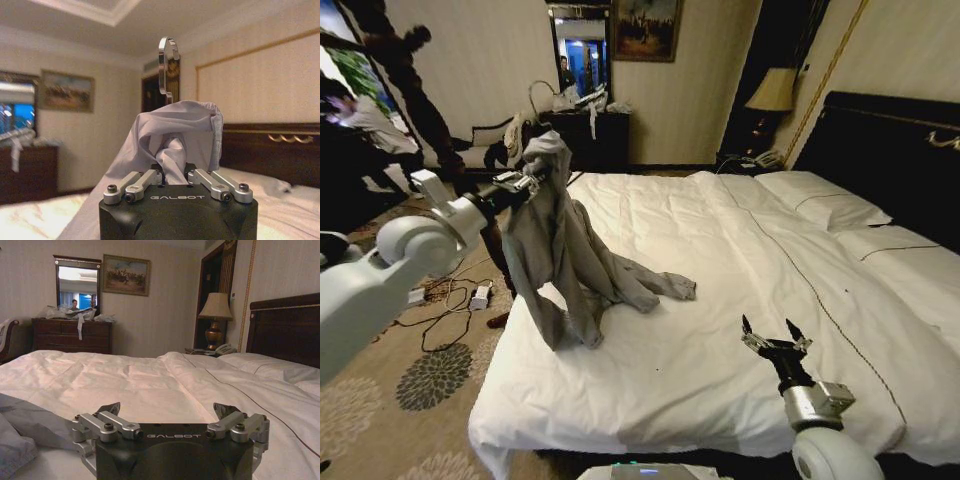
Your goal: Pick up the clothes from the bed and hang them on the clothes hanger.
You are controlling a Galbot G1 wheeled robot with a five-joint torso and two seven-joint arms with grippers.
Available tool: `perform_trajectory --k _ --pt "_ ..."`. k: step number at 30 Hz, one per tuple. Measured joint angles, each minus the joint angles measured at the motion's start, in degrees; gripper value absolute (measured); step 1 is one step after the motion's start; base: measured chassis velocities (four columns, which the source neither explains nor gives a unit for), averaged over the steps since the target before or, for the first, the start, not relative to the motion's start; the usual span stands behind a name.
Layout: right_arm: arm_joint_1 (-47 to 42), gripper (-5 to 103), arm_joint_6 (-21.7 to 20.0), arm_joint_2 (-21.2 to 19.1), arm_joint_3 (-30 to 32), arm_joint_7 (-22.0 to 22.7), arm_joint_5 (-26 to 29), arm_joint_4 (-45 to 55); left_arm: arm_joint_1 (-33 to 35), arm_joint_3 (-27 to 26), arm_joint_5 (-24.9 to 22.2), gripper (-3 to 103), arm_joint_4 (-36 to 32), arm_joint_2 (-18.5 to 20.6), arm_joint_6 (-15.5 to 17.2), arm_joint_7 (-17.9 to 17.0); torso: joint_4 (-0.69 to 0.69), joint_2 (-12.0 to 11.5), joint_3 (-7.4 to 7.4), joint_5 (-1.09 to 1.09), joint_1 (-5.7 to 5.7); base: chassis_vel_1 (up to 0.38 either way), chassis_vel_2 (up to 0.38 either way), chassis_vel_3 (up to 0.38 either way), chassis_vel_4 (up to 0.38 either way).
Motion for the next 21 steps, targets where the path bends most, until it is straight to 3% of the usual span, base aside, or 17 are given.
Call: perform_trajectory --k 4,9,15,21 --pt "0.0 100 0.0 0.0 0.0 0.0 0.0 0.0 2.8 -0.1 0.7 16 -2.0 -1.0 0.0 -0.1 -0.02 0.0 0.0 0.0 0.0 0.0 0.0 0.0 0.0" --pt "-3.1 100 3.8 -0.5 2.2 -1.6 -0.4 -2.3 5.2 -0.5 1.6 16 -2.9 -2.0 0.0 -0.4 -0.05 0.0 0.01 -0.01 0.0 0.0 0.0 0.0 0.0" --pt "-3.6 100 5.3 -2.0 4.3 -2.2 0.6 -3.4 6.7 -1.3 0.9 16 -6.4 -2.3 -0.2 -0.5 -0.02 0.0 0.0 0.0 0.0 0.0 0.0 0.0 0.0" --pt "-0.5 100 1.4 -12.2 5.4 -1.9 7.1 -5.0 11.1 -5.2 -0.2 16 -12.3 -1.7 -0.2 -1.5 -0.01 0.0 0.0 0.01 0.0 0.0 0.0 0.0 0.0"
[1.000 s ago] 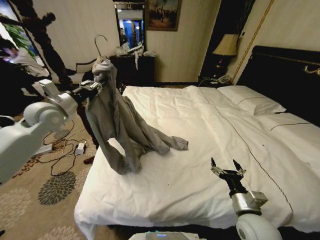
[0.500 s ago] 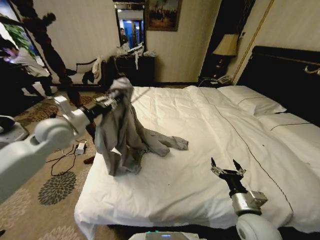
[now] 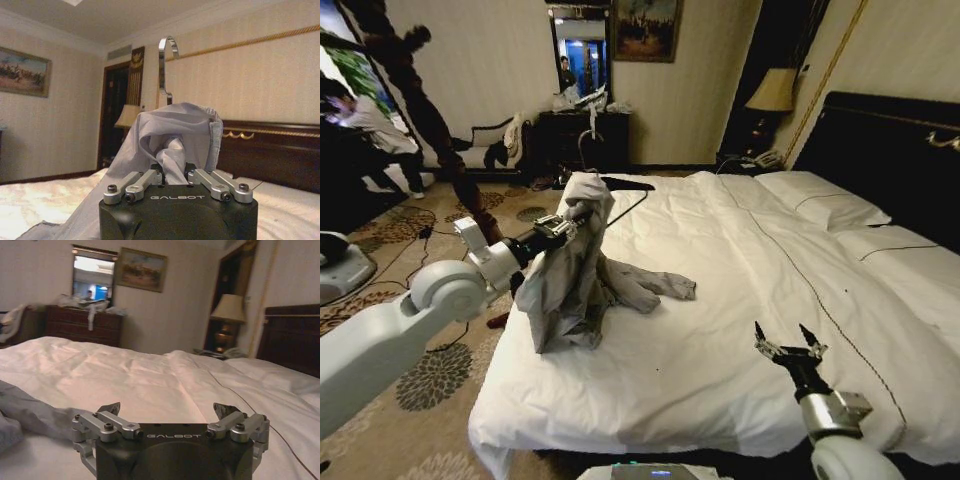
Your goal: Pick up the clothes from the bed and hang them on the clothes hanger.
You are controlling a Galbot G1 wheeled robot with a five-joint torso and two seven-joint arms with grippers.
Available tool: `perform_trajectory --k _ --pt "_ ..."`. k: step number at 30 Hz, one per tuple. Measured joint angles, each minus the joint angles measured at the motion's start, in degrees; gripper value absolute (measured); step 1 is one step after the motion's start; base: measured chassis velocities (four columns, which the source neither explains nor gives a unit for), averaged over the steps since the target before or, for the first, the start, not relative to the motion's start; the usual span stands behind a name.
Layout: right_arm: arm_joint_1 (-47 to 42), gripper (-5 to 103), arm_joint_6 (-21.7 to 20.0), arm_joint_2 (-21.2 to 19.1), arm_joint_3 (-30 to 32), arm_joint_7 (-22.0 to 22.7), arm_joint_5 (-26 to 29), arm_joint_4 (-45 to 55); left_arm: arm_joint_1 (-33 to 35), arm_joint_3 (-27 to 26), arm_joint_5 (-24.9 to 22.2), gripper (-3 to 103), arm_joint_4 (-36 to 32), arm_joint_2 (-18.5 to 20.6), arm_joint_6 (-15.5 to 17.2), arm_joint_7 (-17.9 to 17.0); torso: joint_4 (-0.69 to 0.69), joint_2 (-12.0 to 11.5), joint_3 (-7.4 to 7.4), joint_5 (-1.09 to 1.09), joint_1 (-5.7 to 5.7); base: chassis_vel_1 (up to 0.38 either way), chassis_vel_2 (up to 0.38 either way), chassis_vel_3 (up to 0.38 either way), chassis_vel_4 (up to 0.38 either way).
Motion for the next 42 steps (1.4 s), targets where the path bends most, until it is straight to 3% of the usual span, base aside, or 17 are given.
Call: perform_trajectory --k 3,4,7,10,14,19,22,27,34,42 --pt "5.0 100 -3.9 -6.6 0.0 0.4 8.5 -1.8 7.5 -6.6 -0.2 16 -4.2 0.6 0.0 -0.4 0.0 0.0 0.0 -0.01 0.0 0.0 0.0 0.0 0.0" --pt "5.0 100 -3.9 -6.6 0.0 0.4 8.5 -1.8 7.5 -6.6 -0.2 16 -4.2 0.6 0.0 -0.4 0.0 0.0 0.0 -0.01 0.0 0.0 0.0 0.0 0.0" --pt "14.1 100 -7.1 -12.4 -2.6 0.3 19.9 -5.4 16.3 -13.8 -0.2 16 -7.0 0.6 0.0 -0.7 0.01 0.0 0.0 -0.02 0.0 0.0 0.0 0.0 0.0" --pt "19.5 100 -7.5 -15.2 -5.2 -1.1 22.6 -8.6 20.0 -16.8 -0.6 16 -8.4 0.4 0.0 -1.0 0.05 0.0 0.01 -0.01 0.01 0.0 0.0 0.0 0.0" --pt "26.2 100 -7.4 -19.2 -9.1 -4.5 24.4 -14.6 24.1 -20.0 -1.1 16 -10.6 0.2 0.1 -1.3 -0.01 0.0 0.01 -0.02 0.0 0.0 0.0 0.0 0.0" --pt "35.4 100 -6.2 -21.0 -16.6 -7.8 22.8 -22.1 28.6 -23.5 -2.3 16 -13.1 0.0 0.2 -1.9 -0.04 0.0 0.01 0.0 0.01 0.0 0.0 0.0 0.0" --pt "45.3 100 -5.5 -19.1 -25.2 -8.9 19.7 -26.5 30.4 -25.1 -3.1 16 -14.7 -0.3 0.4 -2.5 0.02 0.0 0.01 -0.02 0.01 0.0 0.0 0.0 0.0" --pt "49.5 100 -4.6 -16.6 -31.7 -10.4 14.7 -30.8 31.8 -27.9 -5.2 16 -15.0 -0.4 0.6 -2.8 0.03 0.0 0.01 -0.02 0.01 0.0 0.0 0.0 0.0" --pt "41.7 100 -2.6 -15.3 -28.5 -11.7 6.6 -29.8 31.8 -29.9 -8.0 16 -11.8 -0.4 0.7 -1.9 -0.04 0.0 0.0 -0.03 0.01 0.0 0.0 0.0 0.0" --pt "35.0 100 -2.7 -11.2 -28.0 -12.0 3.0 -23.8 23.9 -21.3 -7.6 16 -3.6 0.0 0.6 0.3 -0.02 0.0 0.0 -0.04 0.0 0.0 0.0 0.0 0.0"
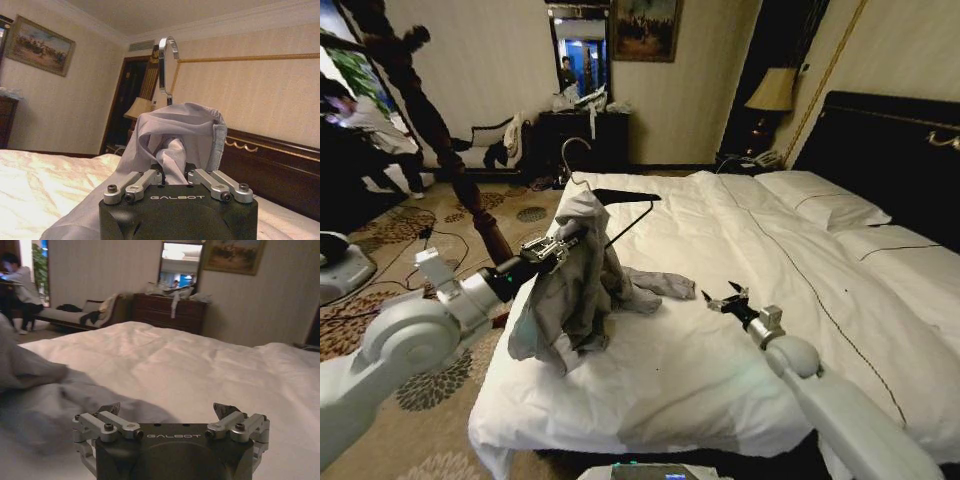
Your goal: Pick up the clothes from the bed and hang them on the clothes hanger.
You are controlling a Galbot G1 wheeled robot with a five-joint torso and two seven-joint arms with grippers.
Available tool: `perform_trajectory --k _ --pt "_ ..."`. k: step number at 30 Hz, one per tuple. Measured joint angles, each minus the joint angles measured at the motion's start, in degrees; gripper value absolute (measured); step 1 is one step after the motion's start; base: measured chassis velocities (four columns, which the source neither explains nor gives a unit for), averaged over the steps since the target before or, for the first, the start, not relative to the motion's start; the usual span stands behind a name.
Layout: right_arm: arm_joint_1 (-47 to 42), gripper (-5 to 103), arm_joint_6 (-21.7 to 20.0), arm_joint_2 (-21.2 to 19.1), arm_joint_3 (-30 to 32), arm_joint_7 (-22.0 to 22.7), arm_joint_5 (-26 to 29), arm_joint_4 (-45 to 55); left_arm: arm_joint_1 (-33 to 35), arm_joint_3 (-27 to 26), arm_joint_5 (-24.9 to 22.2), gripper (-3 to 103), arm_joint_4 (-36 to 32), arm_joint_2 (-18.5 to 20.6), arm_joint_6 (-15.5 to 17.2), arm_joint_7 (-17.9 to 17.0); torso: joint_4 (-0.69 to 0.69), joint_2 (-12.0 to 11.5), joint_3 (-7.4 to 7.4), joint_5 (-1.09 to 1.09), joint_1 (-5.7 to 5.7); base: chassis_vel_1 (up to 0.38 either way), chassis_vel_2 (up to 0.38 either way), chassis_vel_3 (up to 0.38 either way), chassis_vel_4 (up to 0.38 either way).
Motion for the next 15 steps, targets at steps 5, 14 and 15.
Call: perform_trajectory --k 5,14,15 --pt "4.3 100 -0.1 2.3 -6.0 -0.4 -2.6 -2.0 -2.2 1.7 -0.7 16 2.0 0.6 0.0 0.3 0.02 0.0 0.0 0.0 0.01 0.0 0.0 0.0 0.0" --pt "16.3 100 0.1 4.9 -19.4 -0.8 -2.9 -9.2 2.5 -4.4 -2.8 16 -0.4 0.9 0.0 0.2 0.02 0.0 0.01 0.0 0.0 0.0 0.0 0.0 0.0" --pt "17.0 100 0.1 5.0 -20.4 -0.9 -2.9 -9.5 2.8 -4.9 -2.9 16 -0.6 0.9 0.0 0.2 0.02 0.0 0.01 0.0 0.0 0.0 0.0 0.0 0.0"
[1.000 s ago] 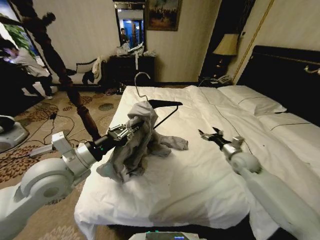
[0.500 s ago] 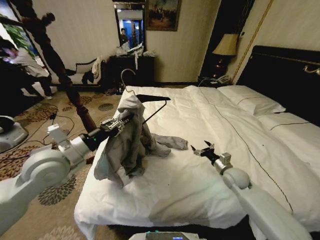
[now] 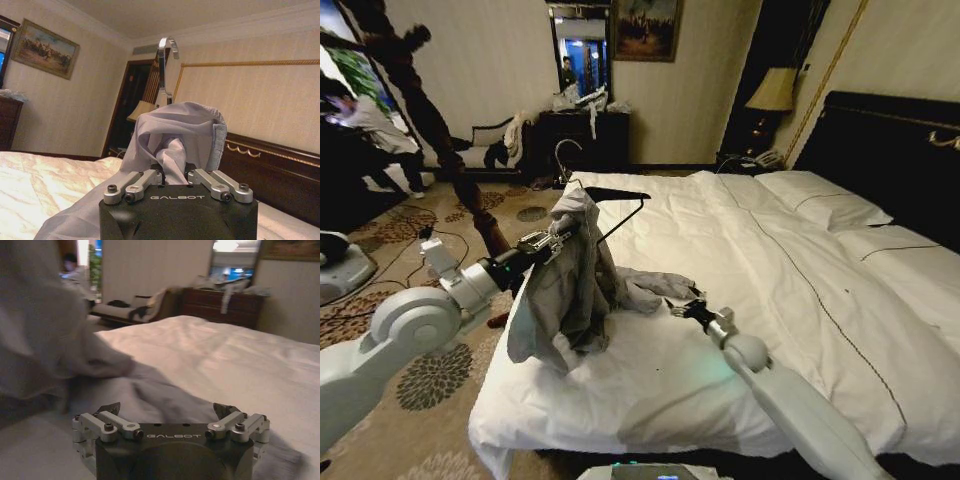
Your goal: Pick up the clothes from the bed and hang them on the clothes hanger.
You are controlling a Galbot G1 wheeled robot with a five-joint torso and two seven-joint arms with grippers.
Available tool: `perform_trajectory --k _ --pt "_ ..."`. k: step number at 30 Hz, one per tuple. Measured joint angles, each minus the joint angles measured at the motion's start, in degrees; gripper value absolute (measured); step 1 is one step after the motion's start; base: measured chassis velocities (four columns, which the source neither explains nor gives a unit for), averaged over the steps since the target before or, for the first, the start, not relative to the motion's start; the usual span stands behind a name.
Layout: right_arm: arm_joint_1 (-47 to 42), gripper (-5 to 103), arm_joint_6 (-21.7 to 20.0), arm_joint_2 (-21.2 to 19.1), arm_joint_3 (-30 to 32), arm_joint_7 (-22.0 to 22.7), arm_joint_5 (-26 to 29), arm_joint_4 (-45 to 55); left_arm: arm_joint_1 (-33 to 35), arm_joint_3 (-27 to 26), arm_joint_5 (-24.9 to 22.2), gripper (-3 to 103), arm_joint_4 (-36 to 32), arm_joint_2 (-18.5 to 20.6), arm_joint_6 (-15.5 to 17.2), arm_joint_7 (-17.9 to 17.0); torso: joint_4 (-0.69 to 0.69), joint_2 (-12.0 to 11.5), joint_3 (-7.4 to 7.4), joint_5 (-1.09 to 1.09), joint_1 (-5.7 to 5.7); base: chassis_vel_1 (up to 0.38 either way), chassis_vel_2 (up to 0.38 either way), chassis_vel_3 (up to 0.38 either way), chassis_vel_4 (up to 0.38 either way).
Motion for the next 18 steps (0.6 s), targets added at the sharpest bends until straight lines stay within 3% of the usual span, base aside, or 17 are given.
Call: perform_trajectory --k 5,9,11,12,15,18 --pt "5.5 102 0.1 2.7 -5.8 0.1 -0.3 -3.3 2.4 -2.8 -0.3 16 -0.9 -0.6 0.1 0.1 -0.01 0.0 0.0 0.02 0.0 0.0 0.0 0.0 0.0" --pt "9.6 89 0.2 4.5 -8.4 1.0 0.2 -5.9 3.8 -4.0 -0.3 16 -1.3 -1.0 0.2 0.2 0.0 0.0 0.0 0.01 0.0 0.0 0.0 0.0 0.0" --pt "9.9 89 0.3 4.5 -8.6 1.1 0.4 -6.0 3.8 -4.0 -0.3 16 -1.4 -1.0 0.2 0.2 0.0 0.0 0.0 0.01 0.0 0.0 0.0 0.0 0.0" --pt "10.4 78 0.4 4.6 -9.0 1.3 0.7 -6.3 3.8 -4.1 -0.3 16 -1.5 -1.1 0.2 0.2 -0.02 0.0 0.0 0.01 0.0 0.0 0.0 0.0 0.0" --pt "10.9 72 0.4 4.8 -9.5 1.4 1.1 -6.5 3.8 -4.1 -0.4 16 -1.7 -1.2 0.2 0.2 -0.03 0.0 0.0 0.01 0.0 0.0 0.0 0.0 0.0" --pt "11.5 56 0.5 5.3 -10.1 1.7 1.6 -6.6 3.8 -4.1 -0.4 16 -1.8 -1.3 0.2 0.1 -0.01 0.0 0.0 0.01 0.0 0.0 0.0 0.0 0.0"
